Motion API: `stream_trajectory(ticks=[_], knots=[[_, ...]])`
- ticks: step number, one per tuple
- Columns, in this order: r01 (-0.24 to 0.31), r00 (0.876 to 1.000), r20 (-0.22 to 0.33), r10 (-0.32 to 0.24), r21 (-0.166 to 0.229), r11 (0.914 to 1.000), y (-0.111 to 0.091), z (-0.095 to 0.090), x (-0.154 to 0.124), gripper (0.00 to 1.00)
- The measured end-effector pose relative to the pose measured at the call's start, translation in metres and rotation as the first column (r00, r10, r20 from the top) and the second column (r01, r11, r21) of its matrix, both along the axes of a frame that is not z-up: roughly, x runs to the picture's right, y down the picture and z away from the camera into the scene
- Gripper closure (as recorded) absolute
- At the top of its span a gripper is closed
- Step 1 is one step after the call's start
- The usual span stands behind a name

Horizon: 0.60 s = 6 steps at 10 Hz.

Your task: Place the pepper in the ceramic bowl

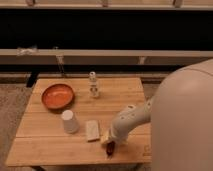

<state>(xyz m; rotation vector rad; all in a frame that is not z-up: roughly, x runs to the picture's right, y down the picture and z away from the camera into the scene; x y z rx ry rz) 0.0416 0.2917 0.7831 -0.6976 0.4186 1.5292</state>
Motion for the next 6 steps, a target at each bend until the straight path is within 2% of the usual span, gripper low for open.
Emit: stream_trajectory(ticks=[1,3,4,5,6], knots=[[0.012,1.000,-0.001,-0.012,-0.010,0.9999,0.0021,0.0002,0.0013,0.23],[0.016,1.000,-0.005,-0.017,-0.012,0.9998,0.0017,-0.0018,0.0046,0.39],[0.035,0.999,-0.018,-0.035,-0.023,0.9991,0.0012,-0.0009,0.0024,0.52],[0.047,0.999,-0.025,-0.048,-0.025,0.9986,0.0003,-0.0011,-0.0008,0.59],[0.063,0.998,-0.025,-0.064,-0.014,0.9979,-0.0039,-0.0046,-0.0045,0.69]])
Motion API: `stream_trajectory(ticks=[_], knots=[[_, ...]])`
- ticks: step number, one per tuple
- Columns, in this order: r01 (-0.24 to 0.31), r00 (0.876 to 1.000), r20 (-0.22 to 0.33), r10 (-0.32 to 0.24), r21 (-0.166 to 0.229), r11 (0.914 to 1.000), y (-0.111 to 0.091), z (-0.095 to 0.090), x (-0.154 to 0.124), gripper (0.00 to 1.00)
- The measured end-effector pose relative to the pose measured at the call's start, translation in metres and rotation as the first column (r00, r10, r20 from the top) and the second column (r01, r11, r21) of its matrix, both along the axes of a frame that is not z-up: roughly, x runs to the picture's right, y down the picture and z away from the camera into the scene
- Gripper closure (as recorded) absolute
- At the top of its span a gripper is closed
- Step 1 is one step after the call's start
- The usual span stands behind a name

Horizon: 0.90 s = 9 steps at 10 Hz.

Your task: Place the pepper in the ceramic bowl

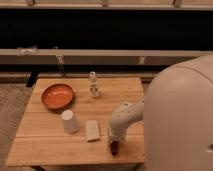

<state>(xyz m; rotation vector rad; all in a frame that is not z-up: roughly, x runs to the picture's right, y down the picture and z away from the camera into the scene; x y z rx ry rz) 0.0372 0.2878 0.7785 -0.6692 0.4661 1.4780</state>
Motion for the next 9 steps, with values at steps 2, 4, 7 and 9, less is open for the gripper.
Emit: stream_trajectory(ticks=[2,4,7,9], knots=[[0.031,0.999,-0.012,-0.031,0.024,0.9992,-0.014,-0.019,0.001,0.89],[0.061,0.998,-0.017,-0.060,0.060,0.9963,-0.039,-0.041,-0.003,0.98],[0.145,0.989,0.023,-0.149,0.116,0.9826,-0.091,-0.062,-0.026,0.98],[0.199,0.976,0.065,-0.210,0.143,0.9695,-0.123,-0.052,-0.052,0.98]])
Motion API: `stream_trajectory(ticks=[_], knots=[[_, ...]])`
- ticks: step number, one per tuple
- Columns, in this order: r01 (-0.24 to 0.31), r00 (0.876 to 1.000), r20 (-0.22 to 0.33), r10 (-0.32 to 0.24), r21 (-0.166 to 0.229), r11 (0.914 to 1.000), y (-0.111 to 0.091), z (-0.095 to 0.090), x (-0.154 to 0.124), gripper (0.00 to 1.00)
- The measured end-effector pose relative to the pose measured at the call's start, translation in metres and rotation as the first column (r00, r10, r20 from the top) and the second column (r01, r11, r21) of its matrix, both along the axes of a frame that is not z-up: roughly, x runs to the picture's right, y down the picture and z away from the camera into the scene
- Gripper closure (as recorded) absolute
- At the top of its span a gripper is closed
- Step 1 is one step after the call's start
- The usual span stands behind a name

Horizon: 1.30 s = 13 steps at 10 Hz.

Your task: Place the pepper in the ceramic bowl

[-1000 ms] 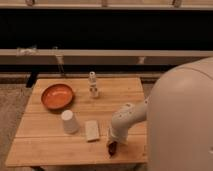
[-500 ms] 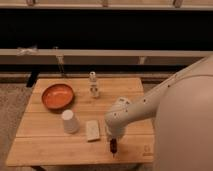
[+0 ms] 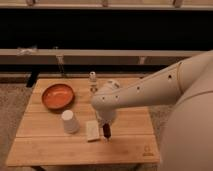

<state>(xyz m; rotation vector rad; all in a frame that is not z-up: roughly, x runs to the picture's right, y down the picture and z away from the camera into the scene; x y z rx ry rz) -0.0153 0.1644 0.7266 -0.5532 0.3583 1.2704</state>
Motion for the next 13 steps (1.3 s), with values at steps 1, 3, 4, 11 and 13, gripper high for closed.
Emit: stream_trajectory(ticks=[1,3,4,11,13], knots=[[0.034,0.999,0.027,-0.034,0.009,0.9994,-0.017,0.008,-0.013,0.98],[0.106,0.990,0.092,-0.109,0.031,0.9939,-0.055,0.032,-0.040,0.98],[0.127,0.985,0.113,-0.131,0.038,0.9912,-0.066,0.039,-0.048,0.98],[0.341,0.880,0.297,-0.371,0.149,0.9282,-0.136,0.080,-0.168,0.98],[0.384,0.843,0.332,-0.424,0.182,0.9053,-0.150,0.094,-0.201,0.98]])
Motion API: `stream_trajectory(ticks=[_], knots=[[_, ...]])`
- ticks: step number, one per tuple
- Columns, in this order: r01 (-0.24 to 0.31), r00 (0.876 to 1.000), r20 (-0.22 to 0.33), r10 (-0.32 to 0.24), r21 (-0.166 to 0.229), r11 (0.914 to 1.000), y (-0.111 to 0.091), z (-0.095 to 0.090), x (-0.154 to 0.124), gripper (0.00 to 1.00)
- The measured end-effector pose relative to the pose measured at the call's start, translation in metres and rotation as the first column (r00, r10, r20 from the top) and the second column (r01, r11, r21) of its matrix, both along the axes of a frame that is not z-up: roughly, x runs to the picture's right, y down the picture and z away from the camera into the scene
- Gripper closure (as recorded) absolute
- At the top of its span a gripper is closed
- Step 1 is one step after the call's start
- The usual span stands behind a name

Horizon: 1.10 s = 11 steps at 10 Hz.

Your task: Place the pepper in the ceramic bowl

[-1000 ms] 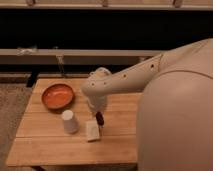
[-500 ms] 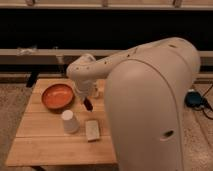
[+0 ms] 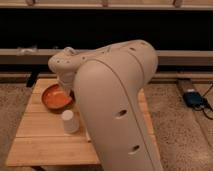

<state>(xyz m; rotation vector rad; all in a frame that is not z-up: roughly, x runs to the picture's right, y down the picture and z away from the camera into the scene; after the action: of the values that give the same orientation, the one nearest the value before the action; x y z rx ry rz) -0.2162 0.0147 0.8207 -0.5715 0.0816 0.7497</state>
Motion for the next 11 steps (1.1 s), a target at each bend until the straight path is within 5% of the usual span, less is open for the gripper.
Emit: stream_trajectory(ticks=[2,4,8,11], knots=[[0.049,0.998,0.031,-0.049,0.010,0.9988,-0.011,0.016,-0.030,0.87],[0.083,0.994,0.064,-0.084,0.016,0.9964,-0.016,0.038,-0.057,0.66],[0.092,0.989,0.115,-0.097,0.043,0.9948,-0.015,0.057,-0.070,0.26],[0.087,0.988,0.126,-0.093,0.052,0.9948,-0.017,0.057,-0.069,0.20]])
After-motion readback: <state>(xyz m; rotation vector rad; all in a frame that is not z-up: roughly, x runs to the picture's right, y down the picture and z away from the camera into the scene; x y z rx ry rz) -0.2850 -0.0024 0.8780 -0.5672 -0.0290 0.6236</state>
